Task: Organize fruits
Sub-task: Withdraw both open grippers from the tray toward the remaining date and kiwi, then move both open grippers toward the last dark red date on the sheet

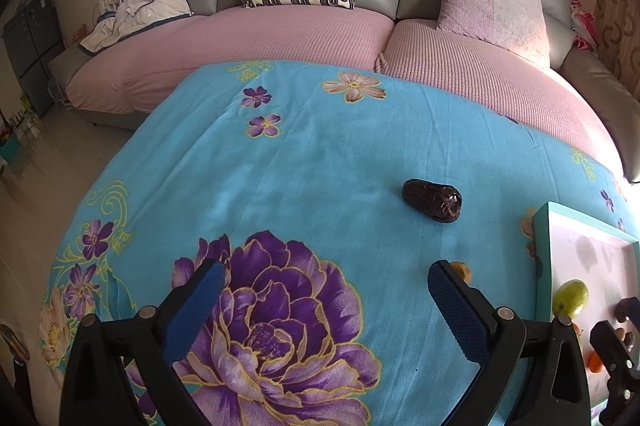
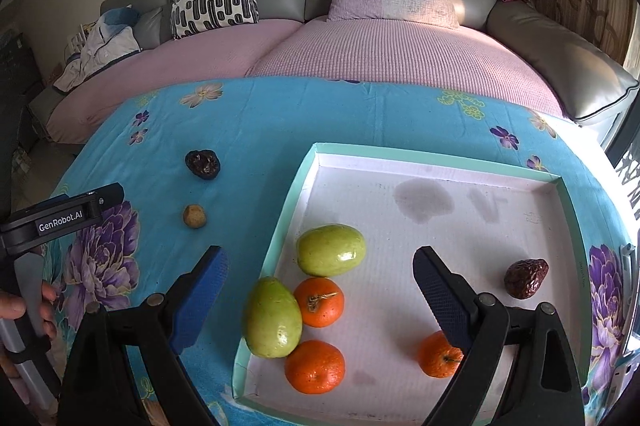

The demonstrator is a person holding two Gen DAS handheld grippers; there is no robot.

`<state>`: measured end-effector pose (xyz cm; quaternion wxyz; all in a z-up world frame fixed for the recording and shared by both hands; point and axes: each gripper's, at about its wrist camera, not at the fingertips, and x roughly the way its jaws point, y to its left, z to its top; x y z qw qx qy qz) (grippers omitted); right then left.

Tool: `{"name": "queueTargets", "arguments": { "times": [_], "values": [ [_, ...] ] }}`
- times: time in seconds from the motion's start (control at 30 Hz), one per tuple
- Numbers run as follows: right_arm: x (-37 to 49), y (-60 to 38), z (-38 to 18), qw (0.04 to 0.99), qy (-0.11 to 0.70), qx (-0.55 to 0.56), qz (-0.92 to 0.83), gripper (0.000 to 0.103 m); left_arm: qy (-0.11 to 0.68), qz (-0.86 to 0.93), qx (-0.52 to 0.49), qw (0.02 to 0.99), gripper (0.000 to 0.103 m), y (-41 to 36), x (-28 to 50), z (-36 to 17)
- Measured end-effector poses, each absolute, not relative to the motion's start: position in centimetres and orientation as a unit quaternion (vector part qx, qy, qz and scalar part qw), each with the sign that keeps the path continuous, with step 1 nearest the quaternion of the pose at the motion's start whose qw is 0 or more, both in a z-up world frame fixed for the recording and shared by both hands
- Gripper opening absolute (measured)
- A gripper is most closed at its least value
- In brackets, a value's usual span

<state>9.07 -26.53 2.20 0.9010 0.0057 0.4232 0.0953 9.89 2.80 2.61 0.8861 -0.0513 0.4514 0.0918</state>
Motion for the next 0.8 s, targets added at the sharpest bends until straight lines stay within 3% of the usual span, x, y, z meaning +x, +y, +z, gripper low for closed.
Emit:
{"name": "queueTargets", "arguments": {
  "times": [0.8],
  "values": [
    [12.1,-20.0,1.4,0.904,0.407,-0.025,0.13,0.094,0.462,0.084,-0.057,0.881,0.103,5.6,14.4,2.4]
  ]
}}
